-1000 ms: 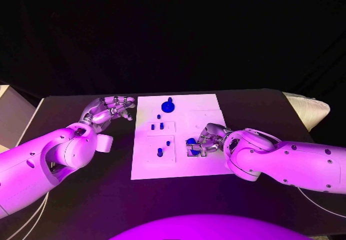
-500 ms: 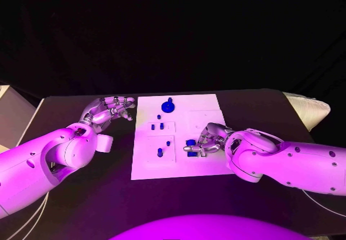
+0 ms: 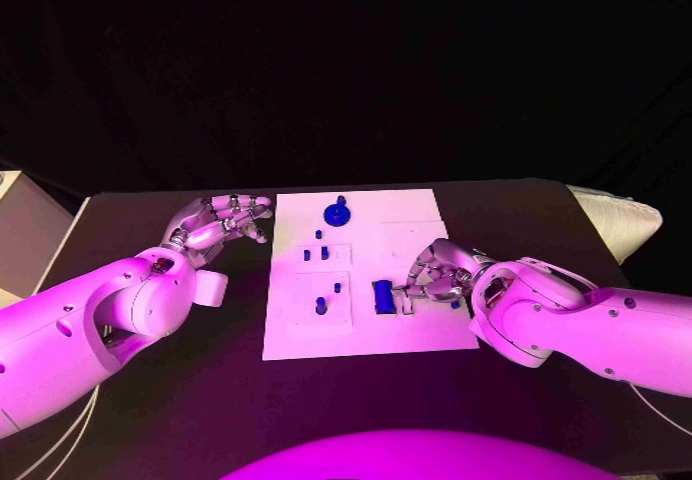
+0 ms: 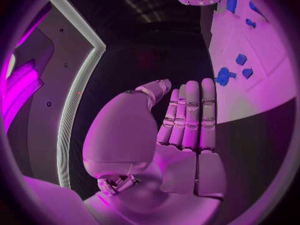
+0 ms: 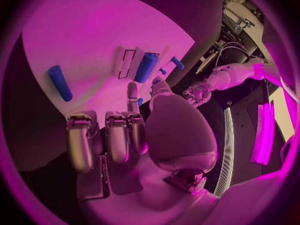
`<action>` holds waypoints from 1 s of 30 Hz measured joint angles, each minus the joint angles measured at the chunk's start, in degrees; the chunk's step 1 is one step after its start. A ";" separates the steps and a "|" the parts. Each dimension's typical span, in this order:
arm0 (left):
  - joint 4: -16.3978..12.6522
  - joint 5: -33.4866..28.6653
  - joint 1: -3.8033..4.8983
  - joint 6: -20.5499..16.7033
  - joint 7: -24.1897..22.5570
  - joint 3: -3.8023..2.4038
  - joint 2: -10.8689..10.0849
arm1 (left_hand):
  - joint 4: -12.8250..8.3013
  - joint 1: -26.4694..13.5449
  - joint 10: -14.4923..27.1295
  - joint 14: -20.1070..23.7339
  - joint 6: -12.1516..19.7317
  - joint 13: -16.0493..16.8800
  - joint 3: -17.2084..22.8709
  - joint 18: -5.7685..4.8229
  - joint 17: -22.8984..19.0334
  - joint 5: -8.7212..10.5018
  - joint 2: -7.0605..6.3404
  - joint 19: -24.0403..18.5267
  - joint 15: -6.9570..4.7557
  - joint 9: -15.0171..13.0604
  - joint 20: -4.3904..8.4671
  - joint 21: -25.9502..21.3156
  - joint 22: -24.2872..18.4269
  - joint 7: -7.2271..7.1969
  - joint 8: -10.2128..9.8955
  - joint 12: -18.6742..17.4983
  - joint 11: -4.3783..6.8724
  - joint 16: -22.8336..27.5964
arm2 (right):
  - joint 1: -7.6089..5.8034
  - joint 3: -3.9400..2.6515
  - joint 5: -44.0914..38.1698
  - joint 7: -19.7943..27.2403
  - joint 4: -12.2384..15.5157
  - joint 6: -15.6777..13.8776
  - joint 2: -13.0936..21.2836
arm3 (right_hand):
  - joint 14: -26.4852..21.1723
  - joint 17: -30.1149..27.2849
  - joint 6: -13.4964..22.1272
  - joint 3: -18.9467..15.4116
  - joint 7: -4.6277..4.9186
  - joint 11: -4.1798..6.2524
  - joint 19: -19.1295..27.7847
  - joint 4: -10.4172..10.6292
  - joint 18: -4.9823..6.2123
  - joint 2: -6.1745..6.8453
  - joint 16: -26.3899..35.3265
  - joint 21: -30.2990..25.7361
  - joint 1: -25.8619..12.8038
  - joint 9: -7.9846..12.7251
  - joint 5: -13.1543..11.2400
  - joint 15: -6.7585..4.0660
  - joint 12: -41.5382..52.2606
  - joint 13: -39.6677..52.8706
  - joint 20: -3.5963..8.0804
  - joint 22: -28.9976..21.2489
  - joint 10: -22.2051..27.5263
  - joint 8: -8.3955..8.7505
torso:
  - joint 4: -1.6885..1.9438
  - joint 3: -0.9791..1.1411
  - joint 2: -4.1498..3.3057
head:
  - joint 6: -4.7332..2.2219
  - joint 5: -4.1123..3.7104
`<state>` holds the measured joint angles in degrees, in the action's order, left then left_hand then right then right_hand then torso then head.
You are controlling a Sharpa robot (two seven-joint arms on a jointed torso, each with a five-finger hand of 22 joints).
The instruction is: Assemble the parts on the task board
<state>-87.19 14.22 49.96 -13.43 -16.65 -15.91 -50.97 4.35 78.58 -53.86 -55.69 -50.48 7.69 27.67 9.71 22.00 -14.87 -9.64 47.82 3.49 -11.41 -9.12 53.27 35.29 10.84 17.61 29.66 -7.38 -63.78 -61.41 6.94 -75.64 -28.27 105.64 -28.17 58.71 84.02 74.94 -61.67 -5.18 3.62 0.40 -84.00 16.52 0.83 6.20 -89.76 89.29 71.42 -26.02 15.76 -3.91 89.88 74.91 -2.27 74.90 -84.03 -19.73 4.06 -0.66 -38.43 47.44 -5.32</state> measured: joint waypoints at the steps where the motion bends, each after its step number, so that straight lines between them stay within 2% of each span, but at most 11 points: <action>1: 0.00 0.00 -0.02 0.00 0.00 0.00 0.00 | 0.00 0.00 0.00 0.00 0.00 0.00 0.00 0.00 0.00 0.00 0.00 0.00 0.00 0.00 0.00 0.00 0.00 0.00 0.00 0.00 0.00 0.00 | -0.01 -0.01 0.34 0.78 0.11 -0.28 0.47 | 0.00 0.00 0.00 0.02 0.00 0.00 0.00 -0.02 0.00 0.22 0.00 0.00 0.77 0.05 -0.03 0.00 0.00 0.00 0.00 0.00 0.00 0.00 | 0.00 0.00 0.00 | 0.03 -0.03; 3: 0.01 0.00 -0.06 0.00 0.00 0.00 0.00 | 0.00 0.00 0.00 0.00 0.00 0.00 0.00 0.00 0.00 0.00 0.00 0.00 0.00 0.00 0.00 0.00 0.00 0.00 0.00 0.00 0.00 0.00 | -0.07 -0.05 1.30 2.73 0.30 -0.80 1.49 | 0.00 0.00 0.00 0.69 0.00 0.00 0.00 -0.20 -0.01 0.14 0.00 0.00 3.06 0.11 -1.05 0.00 0.00 0.00 0.00 0.00 0.00 0.00 | 0.00 -0.01 0.01 | 0.09 -0.10; 6: 0.02 0.00 -0.12 0.00 0.01 0.00 0.00 | 0.00 0.00 0.00 -0.20 0.00 0.00 0.00 0.01 0.00 0.00 0.00 0.00 -0.20 0.00 0.00 0.00 0.00 0.00 0.00 0.00 0.00 0.17 | -0.14 -0.08 2.67 5.28 0.46 -1.20 2.57 | 0.00 0.00 -0.28 3.66 -0.29 0.00 0.00 -0.19 0.00 0.29 0.00 0.00 7.99 0.11 -6.87 0.00 0.00 0.00 0.00 0.00 0.00 0.00 | -0.03 -0.01 0.02 | 0.11 -0.16; 8: 0.02 -0.01 -0.16 0.00 0.01 0.00 -0.01 | 0.00 0.00 0.00 -0.20 0.00 0.00 0.00 0.01 0.00 0.00 0.00 0.00 -0.20 0.00 0.00 0.00 0.00 0.00 0.00 0.00 0.00 0.22 | -0.15 -0.08 3.42 6.52 0.56 -1.29 3.04 | 0.00 -0.01 -0.56 5.41 -0.56 0.20 0.00 -0.13 0.00 1.01 0.00 0.00 9.87 -0.01 -8.10 0.00 0.00 0.00 0.00 0.02 0.18 0.00 | -0.03 0.00 0.02 | 0.05 -0.19; 11: 0.02 -0.01 -0.25 0.00 0.01 0.00 -0.01 | 0.00 0.00 0.00 -0.20 0.00 0.00 0.00 0.00 0.00 0.00 0.00 0.00 -0.20 0.00 0.00 0.00 0.00 0.00 0.00 0.00 0.00 0.22 | -0.16 -0.08 4.15 7.65 0.73 -1.33 3.82 | -0.10 -0.01 -1.24 7.36 -0.80 0.52 0.00 -0.28 0.00 1.17 0.00 0.00 12.30 -0.32 -8.10 -0.52 0.00 -0.01 0.42 0.05 -0.12 -0.44 | -0.03 0.00 0.00 | 0.04 -0.23; 14: 0.01 -0.01 -0.31 0.00 0.01 0.00 -0.02 | 0.00 0.00 0.00 -0.20 0.00 0.00 0.00 0.01 0.00 0.00 0.00 0.00 -0.20 0.00 0.00 0.00 0.00 0.00 0.00 0.00 0.00 0.22 | -0.17 -0.08 4.29 7.78 0.59 -1.43 4.76 | -0.10 -0.01 -1.24 8.86 -0.80 0.52 -0.01 0.17 -0.01 1.15 0.00 0.00 12.66 -0.41 -8.55 -0.52 0.00 -0.01 0.42 0.04 -0.12 -0.44 | -0.02 0.01 0.00 | 0.02 -0.38; 16: -0.01 -0.01 -0.34 0.00 0.02 0.00 -0.05 | 0.00 0.00 0.00 -0.20 0.00 0.00 0.00 0.00 0.00 0.00 0.00 0.00 -0.20 0.00 0.00 0.00 0.00 0.00 0.00 0.00 0.00 0.22 | -0.17 -0.08 4.19 7.54 0.17 -1.56 5.61 | -0.09 -0.01 -0.78 9.52 -0.34 0.52 -0.01 0.21 0.00 2.16 0.00 0.00 11.41 -0.41 -7.99 -0.52 0.00 -0.01 0.42 0.04 -0.12 -0.20 | -0.02 -0.02 0.00 | 0.01 -0.48; 20: -0.09 -0.01 -0.41 -0.01 0.02 0.00 -0.13 | 0.00 0.00 0.00 -0.20 0.00 0.01 0.00 0.00 0.00 0.00 0.00 0.00 -0.20 0.00 0.00 0.00 0.01 0.00 0.00 0.00 0.00 0.22 | -0.17 -0.08 3.64 6.61 -0.81 -1.77 7.46 | -0.10 -0.01 -0.28 10.04 0.16 0.51 -0.01 0.24 -0.01 2.84 0.00 0.00 7.35 -0.07 -7.16 -0.52 0.00 -0.01 0.42 0.04 -0.11 0.94 | 0.00 -0.05 -0.01 | -0.07 -0.83; 24: -0.15 -0.01 -0.50 -0.01 0.02 0.00 -0.23 | 0.00 0.00 0.00 -0.20 0.00 0.01 0.00 0.00 -0.05 0.00 0.00 0.21 -0.20 -0.01 0.20 0.00 0.01 0.00 0.00 0.00 0.00 0.22 | -0.17 -0.08 2.75 5.59 -1.20 -1.87 9.13 | -0.10 -0.01 -0.27 10.04 0.16 0.31 0.00 0.24 0.00 3.40 0.00 0.00 4.91 0.13 -4.56 -0.52 0.00 -0.01 0.42 0.04 0.11 1.46 | 0.07 -0.06 -0.02 | -0.18 -1.13; 30: -0.23 -0.02 -0.64 -0.01 0.02 0.00 -0.36 | 0.00 0.00 0.00 -0.20 0.00 0.01 0.00 0.00 -0.05 0.00 0.00 0.21 -0.20 -0.01 0.21 -0.08 0.00 0.00 0.00 0.00 0.00 0.22 | -0.09 -0.07 0.88 4.27 -1.15 -1.89 10.37 | 0.05 -0.02 -0.28 8.30 0.16 0.31 0.00 0.39 -0.01 3.68 0.00 0.00 1.93 0.18 -2.93 -0.37 0.00 -0.01 0.42 0.03 0.11 1.79 | 0.06 -0.03 -0.09 | -0.26 -1.47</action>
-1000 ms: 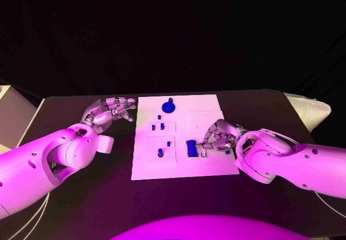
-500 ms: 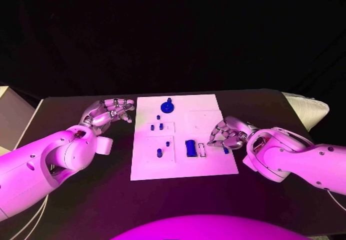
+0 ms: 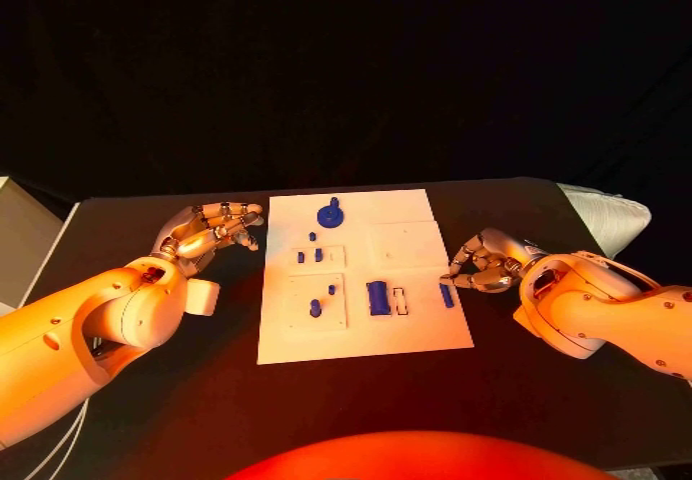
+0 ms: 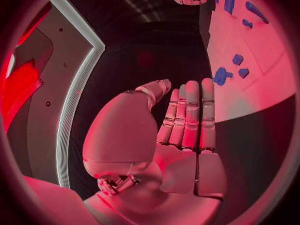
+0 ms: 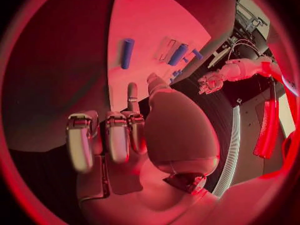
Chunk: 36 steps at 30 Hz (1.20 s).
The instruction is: Assemble the parts on the task board
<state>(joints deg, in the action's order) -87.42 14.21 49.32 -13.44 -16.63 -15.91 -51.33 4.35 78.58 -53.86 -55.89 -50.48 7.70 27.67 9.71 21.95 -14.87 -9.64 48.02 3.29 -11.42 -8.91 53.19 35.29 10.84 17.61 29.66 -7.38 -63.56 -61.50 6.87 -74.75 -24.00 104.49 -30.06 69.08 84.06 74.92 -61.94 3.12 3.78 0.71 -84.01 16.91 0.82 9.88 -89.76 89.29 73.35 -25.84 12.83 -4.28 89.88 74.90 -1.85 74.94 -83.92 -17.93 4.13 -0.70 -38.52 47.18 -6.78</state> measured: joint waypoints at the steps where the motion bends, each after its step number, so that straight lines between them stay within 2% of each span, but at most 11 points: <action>1: -0.01 0.00 -0.02 0.00 0.00 0.00 0.00 | 0.00 0.00 0.00 0.00 0.00 0.00 0.00 0.00 0.00 0.00 0.00 0.00 0.00 0.00 0.00 -0.13 -0.03 0.00 0.00 0.00 0.00 0.00 | 0.02 0.00 -0.50 -0.32 0.06 0.03 0.17 | 0.06 0.00 -0.03 -0.26 0.03 0.00 0.00 0.02 0.00 0.03 0.00 0.00 -0.50 0.00 0.36 0.06 0.00 0.00 0.00 0.00 0.00 0.12 | 0.00 0.01 0.00 | 0.01 -0.06; 4: -0.02 -0.01 -0.04 0.00 0.00 0.00 0.02 | 0.00 0.00 0.00 0.00 0.00 0.00 0.00 0.00 0.00 0.00 0.00 0.00 0.00 0.00 0.00 -0.13 -0.05 0.00 0.00 0.00 0.00 0.00 | 0.06 0.01 -1.75 -1.16 0.16 0.37 0.44 | 0.07 0.00 -0.21 -1.55 0.20 0.00 0.00 0.08 0.00 0.07 0.00 0.00 -3.43 -0.01 1.68 0.07 0.00 0.05 0.00 0.00 0.00 0.22 | 0.01 0.01 0.01 | 0.15 -0.11; 6: -0.02 -0.01 -0.05 0.00 0.00 0.00 0.04 | 0.00 0.00 0.00 0.00 0.00 0.00 0.00 0.00 0.00 0.00 0.00 0.00 0.00 0.00 0.00 -0.13 -0.05 0.00 0.00 0.00 0.00 0.00 | 0.12 0.01 -2.43 -1.67 0.17 0.78 0.54 | 0.07 0.00 -0.41 -2.20 0.00 0.00 0.00 0.08 0.00 0.07 0.00 0.00 -4.78 -0.10 2.41 0.07 0.00 0.05 0.00 -0.01 0.00 0.22 | 0.01 0.01 0.03 | 0.21 -0.14; 8: -0.02 -0.01 -0.07 0.00 0.00 0.00 0.04 | 0.00 0.00 0.00 0.00 0.00 0.00 0.00 0.00 0.00 0.00 0.00 0.00 0.00 0.00 0.00 -0.13 -0.05 0.00 0.00 0.00 0.00 0.00 | 0.29 0.01 -3.14 -2.22 0.12 1.37 0.57 | 0.06 0.00 -0.41 -4.74 -0.01 0.00 0.00 0.05 0.01 -0.41 0.00 0.43 -5.39 -0.41 5.91 0.07 0.00 0.05 0.00 0.00 0.00 0.22 | 0.02 0.02 0.04 | 0.26 -0.20; 10: -0.02 -0.01 -0.08 0.00 0.00 0.00 0.03 | 0.00 0.00 0.00 0.00 0.00 0.00 0.00 0.00 0.01 0.00 0.00 0.00 0.00 0.00 0.00 -0.13 -0.05 0.00 0.00 0.00 0.00 0.00 | 0.48 0.03 -3.69 -2.66 0.02 1.93 0.53 | 0.06 -0.01 -0.60 -5.79 -0.20 0.00 0.00 -0.01 0.00 -0.52 0.00 0.45 -5.50 -0.52 7.05 0.07 0.00 0.05 0.00 -0.01 0.00 0.22 | 0.02 -0.02 0.05 | 0.29 -0.21; 27: -0.03 -0.02 -0.11 0.00 -0.01 0.00 0.02 | 0.00 0.00 0.00 0.00 0.00 0.00 0.00 0.00 0.01 0.00 0.00 0.00 0.00 -0.01 0.00 -0.13 -0.04 0.00 0.00 0.00 0.00 0.00 | 2.31 0.09 -7.95 -5.96 -1.48 5.90 -1.97 | 0.06 -0.01 -0.60 -7.31 -0.20 0.00 0.00 0.01 0.00 -0.54 0.00 0.45 -5.48 -0.72 7.01 0.07 0.00 0.03 -0.01 -0.02 0.00 0.22 | 0.02 -0.08 0.12 | 0.38 -0.25; 28: -0.03 -0.02 -0.11 0.00 -0.01 0.00 0.02 | 0.00 0.00 0.00 0.00 0.00 0.01 0.00 0.00 0.01 0.00 0.00 0.00 0.00 -0.01 0.00 -0.13 -0.04 0.00 0.00 0.00 0.00 0.00 | 2.37 0.09 -8.12 -6.10 -1.57 6.00 -2.19 | 0.06 -0.01 -0.60 -7.30 -0.20 0.00 0.00 0.01 0.00 -0.91 0.00 0.45 -5.10 -0.72 6.81 0.07 0.00 0.03 -0.01 -0.02 0.00 0.22 | 0.01 -0.08 0.11 | 0.37 -0.25; 36: -0.05 -0.02 -0.12 0.00 -0.01 0.00 0.01 | 0.00 0.00 0.00 0.00 0.00 0.01 0.00 0.00 0.01 0.00 0.00 0.00 0.00 -0.01 0.00 -0.13 -0.04 0.00 0.00 0.00 0.00 0.00 | 2.74 0.03 -8.93 -6.77 -2.38 6.27 -3.68 | 0.06 -0.01 -0.80 -7.30 -0.39 0.00 0.00 0.01 0.00 -1.54 0.00 0.44 -4.47 -1.07 6.81 0.07 0.00 0.03 -0.01 -0.02 -0.01 0.19 | 0.02 -0.07 0.06 | 0.34 -0.21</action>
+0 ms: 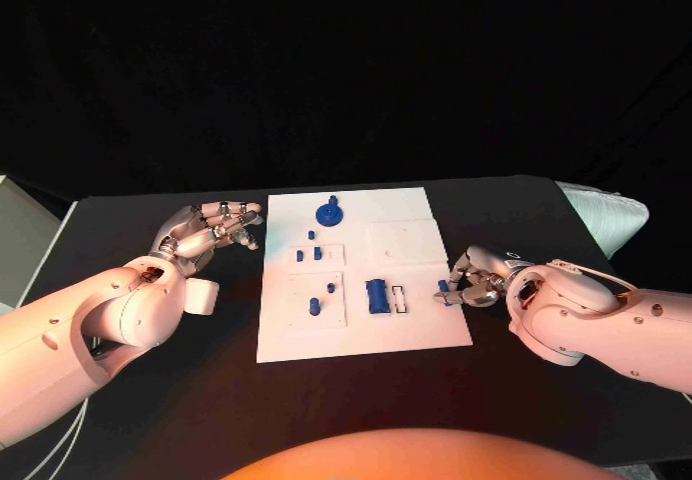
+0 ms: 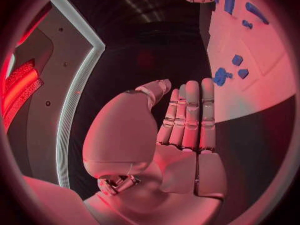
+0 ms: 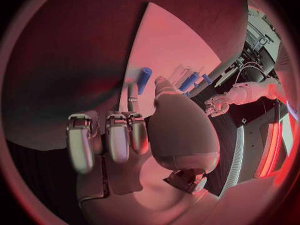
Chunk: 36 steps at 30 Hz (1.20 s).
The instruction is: Assemble the parts on the task board
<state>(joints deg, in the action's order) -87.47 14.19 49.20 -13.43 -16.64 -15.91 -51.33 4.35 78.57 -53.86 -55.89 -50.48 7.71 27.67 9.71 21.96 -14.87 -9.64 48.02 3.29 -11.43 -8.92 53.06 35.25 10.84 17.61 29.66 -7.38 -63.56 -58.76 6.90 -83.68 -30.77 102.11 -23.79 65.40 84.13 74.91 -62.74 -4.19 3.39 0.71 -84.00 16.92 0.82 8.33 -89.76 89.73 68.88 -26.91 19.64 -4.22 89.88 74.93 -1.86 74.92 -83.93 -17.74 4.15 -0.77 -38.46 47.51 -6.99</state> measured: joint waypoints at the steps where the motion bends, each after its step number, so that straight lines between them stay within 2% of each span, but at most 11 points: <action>1: -0.01 0.00 0.00 0.00 0.00 0.00 -0.04 | 0.00 0.00 0.00 0.00 0.00 0.00 0.00 0.00 0.00 0.00 0.00 0.00 0.00 0.00 0.00 0.00 0.00 0.00 0.00 0.00 0.00 0.00 | 0.03 -0.04 -0.15 -0.09 -0.14 0.01 -0.17 | 0.00 0.00 -0.01 0.00 0.00 0.00 0.00 0.00 0.00 -0.35 0.00 0.00 0.35 -0.06 0.00 0.00 0.00 0.00 0.00 0.00 0.00 -0.14 | 0.01 0.01 -0.01 | 0.00 0.00; 3: -0.02 0.00 0.00 0.00 0.00 0.00 -0.14 | 0.00 0.00 0.00 0.00 0.00 0.00 0.00 0.00 0.00 0.00 0.00 0.00 0.00 0.00 0.00 0.00 0.00 0.00 0.00 0.00 0.00 0.00 | 0.09 -0.10 -0.37 -0.21 -0.37 0.02 -0.41 | 0.00 0.00 -0.10 0.00 -0.02 0.00 0.00 0.00 0.00 -0.78 0.00 0.00 0.89 -0.22 0.00 0.00 0.00 0.00 0.00 0.00 0.00 -0.15 | 0.03 0.03 -0.01 | 0.05 0.01; 6: -0.02 0.00 0.00 0.00 0.00 0.00 -0.25 | 0.00 0.00 0.00 0.00 0.00 0.00 0.00 0.00 0.00 0.00 0.00 0.00 0.00 0.00 0.00 0.00 0.00 0.00 0.00 0.00 0.00 0.00 | 0.25 -0.24 -0.82 -0.35 -0.68 0.09 -0.79 | 0.00 0.00 -0.33 0.74 -0.08 0.00 0.00 -0.20 0.00 -0.71 0.00 0.00 4.75 -0.22 -0.88 0.00 0.00 0.00 0.00 0.00 0.00 0.03 | 0.03 0.03 -0.01 | 0.18 0.04; 7: -0.02 0.00 0.00 0.00 0.00 0.00 -0.27 | 0.00 0.00 0.00 0.00 0.00 0.00 0.00 0.00 0.00 0.00 0.00 0.00 0.00 0.00 0.00 0.00 0.00 0.00 0.00 0.00 0.00 0.00 | 0.31 -0.29 -1.02 -0.39 -0.80 0.14 -0.92 | 0.00 0.00 -0.49 1.90 -0.06 0.00 0.00 -0.18 0.00 -0.35 0.00 0.00 6.12 -0.22 -2.40 0.00 0.00 0.00 0.00 0.00 0.00 0.16 | 0.03 0.03 -0.01 | 0.23 0.06; 9: -0.05 0.00 0.00 -0.01 0.00 0.00 -0.29 | 0.00 0.00 0.00 0.00 0.00 0.00 0.00 0.00 0.00 0.00 0.00 0.00 0.00 0.00 0.00 0.00 0.00 0.00 0.00 0.00 0.00 0.00 | 0.42 -0.39 -1.36 -0.43 -0.97 0.21 -1.13 | 0.00 -0.01 -0.67 3.66 -0.06 0.00 0.00 -0.25 0.00 0.32 0.00 0.00 8.13 -0.23 -3.49 0.00 0.00 -0.01 0.00 -0.01 0.00 0.28 | 0.03 0.02 0.00 | 0.31 0.08; 16: -0.30 -0.01 -0.01 -0.03 -0.07 0.00 -0.42 | 0.24 0.22 0.00 0.00 0.00 -0.07 -0.24 -0.01 0.00 0.00 0.22 0.21 0.00 0.08 -0.21 0.00 -0.06 0.00 0.00 0.00 0.00 0.00 | 0.75 -0.59 -2.84 -0.52 -1.33 0.27 -1.73 | 0.00 0.00 -0.79 7.62 0.05 0.00 0.00 -0.20 0.00 1.87 0.00 0.00 11.16 -1.70 -3.66 0.00 0.00 -0.01 0.00 -0.01 0.00 0.32 | -0.05 0.02 0.02 | 0.40 0.18; 20: -0.39 -0.01 -0.01 -0.05 -0.09 0.00 -0.48 | 0.24 0.22 0.00 0.00 0.00 -0.07 -0.24 -0.01 0.00 0.00 0.22 0.21 0.00 0.08 -0.21 0.00 -0.06 0.00 0.00 0.00 0.00 0.00 | 0.82 -0.64 -3.72 -0.53 -1.33 0.26 -2.18 | 0.00 -0.01 -0.79 10.49 0.05 0.00 0.00 -0.32 0.00 2.74 0.00 0.00 12.65 -1.52 -3.63 0.00 0.00 -0.01 0.00 -0.01 0.00 1.95 | -0.04 0.01 0.06 | 0.47 0.20; 24: -0.42 -0.01 -0.01 -0.06 -0.10 0.00 -0.50 | 0.24 0.22 0.00 0.00 0.00 -0.07 -0.24 -0.01 0.00 0.00 0.22 0.21 0.00 0.08 -0.21 0.00 -0.06 0.00 0.00 0.00 0.00 0.00 | 0.93 -0.62 -4.28 -0.52 -1.18 0.19 -2.39 | 0.00 -0.01 -0.90 12.96 -0.06 0.00 0.00 -0.22 0.00 2.85 0.00 0.00 12.73 -0.54 -0.70 0.00 0.00 -0.01 0.00 -0.01 0.00 2.37 | -0.01 0.00 0.12 | 0.49 0.18; 27: -0.42 -0.01 -0.02 -0.07 -0.11 0.00 -0.51 | 0.24 0.22 0.00 0.00 0.00 -0.07 -0.24 -0.01 0.01 0.00 0.22 0.21 0.00 0.08 -0.21 0.00 -0.06 0.00 0.00 0.00 0.00 0.00 | 0.97 -0.59 -4.33 -0.53 -0.92 -0.06 -2.46 | -0.01 -0.01 -1.15 15.23 0.08 -0.02 0.00 -0.23 0.00 3.57 0.00 0.00 11.96 0.64 2.92 0.00 0.00 -0.02 0.00 -0.01 -0.01 2.47 | 0.02 0.00 0.13 | 0.44 0.23; 32: -0.42 -0.01 -0.03 -0.08 -0.11 0.00 -0.51 | 0.24 0.22 0.00 0.00 0.00 -0.07 -0.24 -0.01 0.01 0.00 0.22 0.21 0.00 0.08 -0.21 0.00 -0.06 0.00 0.00 0.00 0.00 0.00 | 1.08 -0.44 -3.39 -0.72 -0.09 -1.14 -2.13 | -0.01 -0.01 -1.25 18.66 -0.02 -0.02 0.00 -0.35 0.00 4.26 0.00 0.00 9.45 1.00 8.11 0.01 0.00 -0.02 0.00 0.03 0.00 2.67 | 0.02 0.00 0.13 | 0.31 0.38; 36: -0.42 -0.01 -0.03 -0.09 -0.12 0.00 -0.51 | 0.24 0.22 0.00 0.00 0.00 -0.07 -0.24 0.00 0.01 0.00 0.22 0.21 0.00 0.08 -0.21 0.00 -0.06 0.00 0.00 0.00 0.00 0.00 | 0.83 -0.06 -1.00 -0.74 1.33 -1.94 -1.71 | -0.01 -0.01 -1.33 20.33 -0.11 -0.02 0.00 -0.36 0.00 4.20 0.00 0.00 9.05 1.09 10.07 0.01 0.00 -0.02 0.00 0.03 0.00 2.47 | 0.03 -0.01 0.10 | 0.27 0.44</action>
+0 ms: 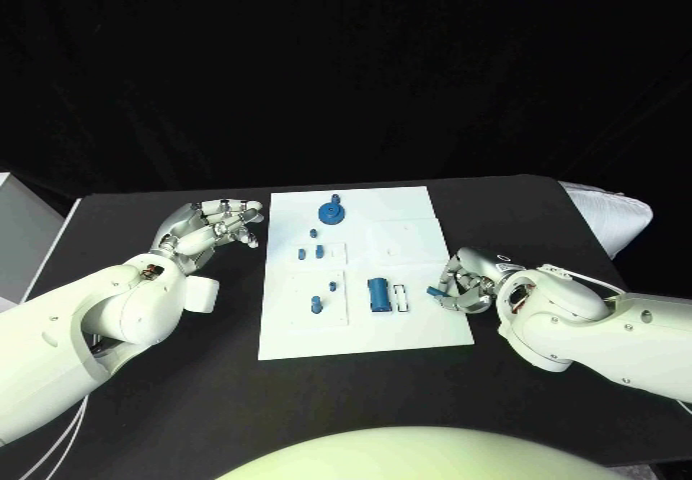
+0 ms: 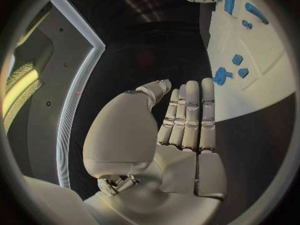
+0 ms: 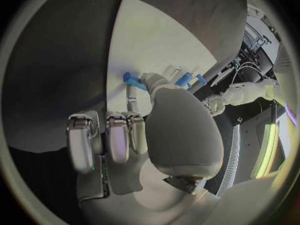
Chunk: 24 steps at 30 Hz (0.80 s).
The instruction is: Assemble the parts on the task board
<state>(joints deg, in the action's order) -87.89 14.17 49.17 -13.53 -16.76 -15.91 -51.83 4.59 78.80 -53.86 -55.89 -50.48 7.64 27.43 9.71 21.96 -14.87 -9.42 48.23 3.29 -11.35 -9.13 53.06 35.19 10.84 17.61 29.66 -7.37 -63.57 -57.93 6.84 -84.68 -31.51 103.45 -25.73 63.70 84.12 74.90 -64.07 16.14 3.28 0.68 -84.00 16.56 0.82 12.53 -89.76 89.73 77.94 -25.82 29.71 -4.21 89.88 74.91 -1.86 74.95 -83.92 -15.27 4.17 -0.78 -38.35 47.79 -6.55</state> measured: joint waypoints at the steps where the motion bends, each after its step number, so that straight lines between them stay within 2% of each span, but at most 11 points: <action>1: 0.00 0.00 0.00 0.00 0.00 0.00 0.00 | 0.00 0.00 0.00 0.00 0.00 0.00 0.00 0.00 0.00 0.00 0.00 0.00 0.00 0.00 0.00 0.00 0.00 0.00 0.00 0.00 0.00 0.00 | -0.20 0.09 0.97 0.02 0.49 -0.18 0.09 | 0.00 0.00 0.00 0.47 0.00 0.00 0.00 -0.03 0.00 0.00 0.00 0.00 0.00 -0.32 0.27 0.00 0.00 0.00 0.00 0.00 0.00 -0.05 | 0.00 -0.01 -0.01 | -0.01 0.01; 7: 0.00 -0.01 -0.01 -0.02 0.00 0.00 -0.02 | 0.00 0.00 0.00 0.00 0.00 0.00 0.00 -0.01 0.00 0.00 0.00 0.00 0.00 0.00 0.00 0.00 0.00 0.00 0.00 0.00 0.00 0.00 | -1.60 -0.02 5.42 0.49 2.51 -1.57 0.06 | 0.00 0.05 0.09 1.32 0.09 0.00 0.00 -0.10 0.00 0.16 0.00 0.00 -0.31 -0.87 0.70 0.00 0.00 0.00 0.00 0.00 0.00 -0.24 | -0.03 -0.05 -0.08 | -0.07 0.01; 11: -0.06 -0.01 -0.01 -0.02 0.00 0.00 -0.02 | 0.00 0.00 0.00 0.00 0.00 0.00 0.00 0.00 0.00 0.00 0.00 0.00 0.00 0.00 0.00 0.00 0.00 0.00 0.00 0.00 0.00 0.00 | -1.89 0.00 7.57 0.87 3.00 -2.30 -0.82 | 0.00 0.05 0.10 1.88 0.10 0.00 0.00 -0.03 0.00 0.24 0.00 0.00 -0.97 -1.11 0.69 0.00 0.00 0.00 0.00 -0.01 0.00 -0.24 | -0.03 -0.02 -0.10 | -0.08 -0.01; 24: -0.27 -0.02 -0.02 -0.03 0.02 0.00 -0.06 | 0.00 0.00 0.00 0.00 0.00 0.01 0.00 0.00 0.00 0.00 0.00 0.00 0.00 -0.01 0.00 0.00 -0.06 0.00 0.00 0.00 0.00 0.00 | -2.07 0.04 10.86 0.95 1.70 -2.79 -4.47 | 0.00 0.04 -0.17 2.48 -0.17 0.00 0.00 0.06 0.00 0.32 0.00 0.00 -5.54 -1.60 -3.24 0.00 0.00 -0.01 0.00 -0.02 0.00 -0.69 | 0.01 0.01 -0.10 | 0.04 -0.21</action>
<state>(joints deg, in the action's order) -88.16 14.15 49.15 -13.56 -16.74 -15.91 -51.89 4.59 78.79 -53.86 -55.89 -50.47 7.65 27.43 9.71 21.96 -14.87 -9.42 48.22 3.29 -11.35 -9.12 53.06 35.14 10.84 17.61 29.66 -7.38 -63.57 -59.99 6.88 -73.82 -30.57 105.15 -28.52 59.23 84.12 74.94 -64.24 18.63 3.11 0.69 -84.00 16.61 0.83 12.84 -89.76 89.73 72.39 -27.42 26.47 -4.21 89.88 74.90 -1.86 74.93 -83.93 -15.97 4.18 -0.77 -38.45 47.83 -6.76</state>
